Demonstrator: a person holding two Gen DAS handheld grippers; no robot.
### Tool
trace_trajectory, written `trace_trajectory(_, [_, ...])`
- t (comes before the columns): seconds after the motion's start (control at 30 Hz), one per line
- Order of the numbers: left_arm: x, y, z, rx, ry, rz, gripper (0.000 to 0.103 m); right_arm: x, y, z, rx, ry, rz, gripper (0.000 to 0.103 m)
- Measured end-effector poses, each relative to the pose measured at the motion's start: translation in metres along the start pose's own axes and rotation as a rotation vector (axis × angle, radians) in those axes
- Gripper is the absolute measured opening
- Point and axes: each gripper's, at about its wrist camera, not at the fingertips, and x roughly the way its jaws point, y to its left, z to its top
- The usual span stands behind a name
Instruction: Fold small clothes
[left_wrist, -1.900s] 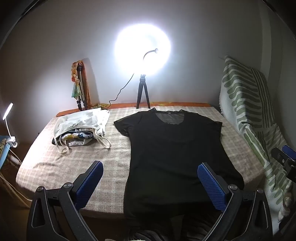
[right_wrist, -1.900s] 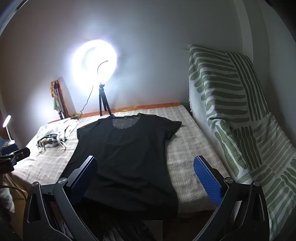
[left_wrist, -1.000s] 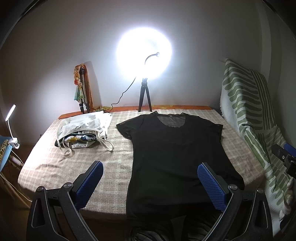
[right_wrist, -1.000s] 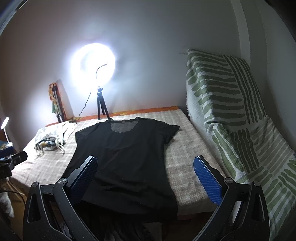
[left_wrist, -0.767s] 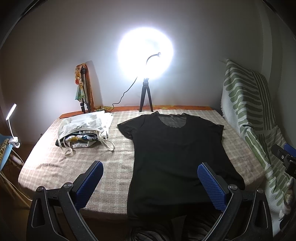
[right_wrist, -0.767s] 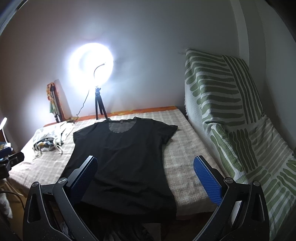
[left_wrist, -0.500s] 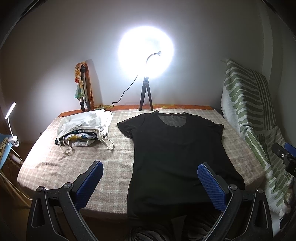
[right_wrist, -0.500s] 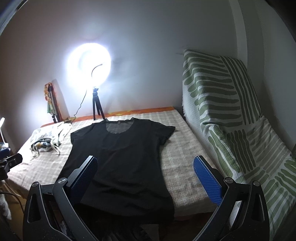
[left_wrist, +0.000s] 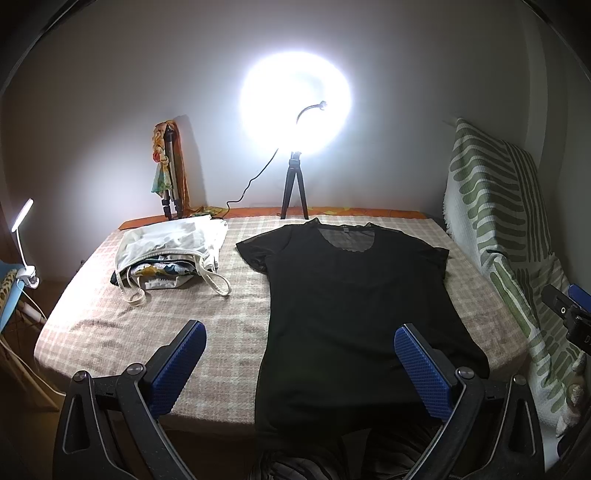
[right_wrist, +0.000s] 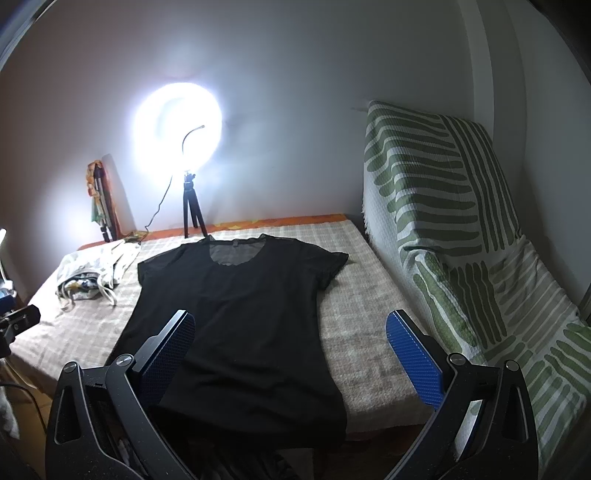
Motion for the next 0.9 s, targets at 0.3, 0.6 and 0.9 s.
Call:
trace_trajectory(0.3, [0.0, 0.001, -0.001, -0.001, 0.0, 0.001, 0.103, 0.001, 0.0, 0.001, -0.003, -0.001, -0.007, 0.103])
trace_trajectory(0.6, [0.002, 0.005, -0.003, -0.01, 0.011, 0.006, 0.103, 0.003, 0.006, 0.003, -0.017, -0.005, -0.013, 0.103])
trace_trajectory(0.9, [0.002, 0.008, -0.003, -0.015, 0.017, 0.011, 0.103, 0.002, 0.013, 0.003, -0.029, -0.009, -0.005, 0.103])
